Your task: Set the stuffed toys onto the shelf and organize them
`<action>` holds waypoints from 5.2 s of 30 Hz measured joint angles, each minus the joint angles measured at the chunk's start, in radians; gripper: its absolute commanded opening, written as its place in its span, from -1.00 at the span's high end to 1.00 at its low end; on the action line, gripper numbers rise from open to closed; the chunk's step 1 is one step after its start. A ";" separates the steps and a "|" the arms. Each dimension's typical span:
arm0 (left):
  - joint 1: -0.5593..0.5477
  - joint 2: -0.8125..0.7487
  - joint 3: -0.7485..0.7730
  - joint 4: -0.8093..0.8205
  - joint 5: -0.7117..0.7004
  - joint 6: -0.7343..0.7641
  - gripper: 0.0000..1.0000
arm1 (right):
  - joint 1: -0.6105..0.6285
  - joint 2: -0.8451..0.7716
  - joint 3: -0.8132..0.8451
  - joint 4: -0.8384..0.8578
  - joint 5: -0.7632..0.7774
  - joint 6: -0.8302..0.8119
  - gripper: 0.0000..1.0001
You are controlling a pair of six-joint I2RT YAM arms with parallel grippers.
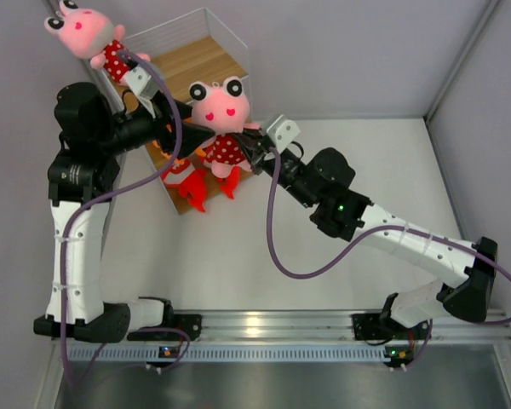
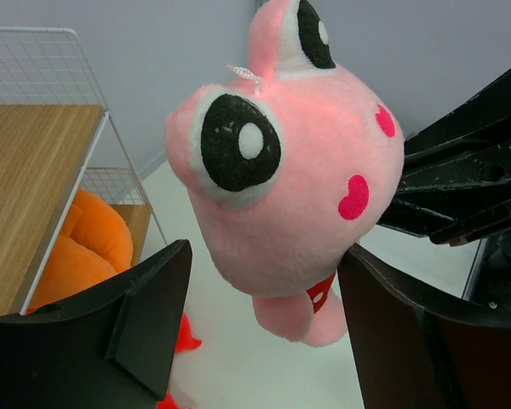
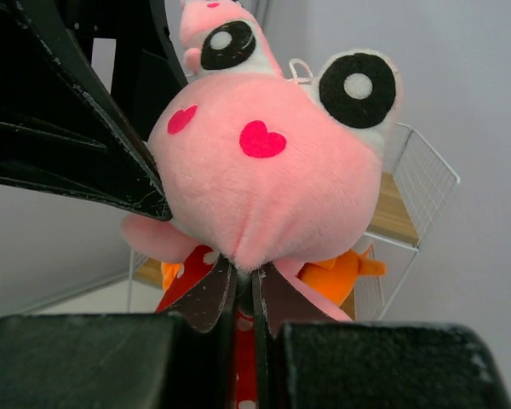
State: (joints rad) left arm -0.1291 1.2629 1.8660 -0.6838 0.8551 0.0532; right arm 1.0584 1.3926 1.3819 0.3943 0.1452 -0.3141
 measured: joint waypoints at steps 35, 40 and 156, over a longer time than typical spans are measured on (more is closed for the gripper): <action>0.007 0.343 0.332 0.252 -0.537 0.133 1.00 | -0.016 -0.012 -0.093 0.138 0.152 0.030 -0.88; 0.013 0.414 0.341 0.324 -0.640 0.153 1.00 | -0.018 -0.041 -0.153 0.143 0.177 0.042 -0.89; 0.241 -0.888 -1.239 -0.203 -0.831 0.390 -0.98 | -0.517 -0.220 -0.541 -0.650 0.444 0.586 -0.99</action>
State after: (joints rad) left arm 0.1116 0.3752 0.6266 -0.8864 0.0242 0.4435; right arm 0.5415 1.1721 0.8406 -0.2554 0.5888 0.2714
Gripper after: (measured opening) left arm 0.990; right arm 0.993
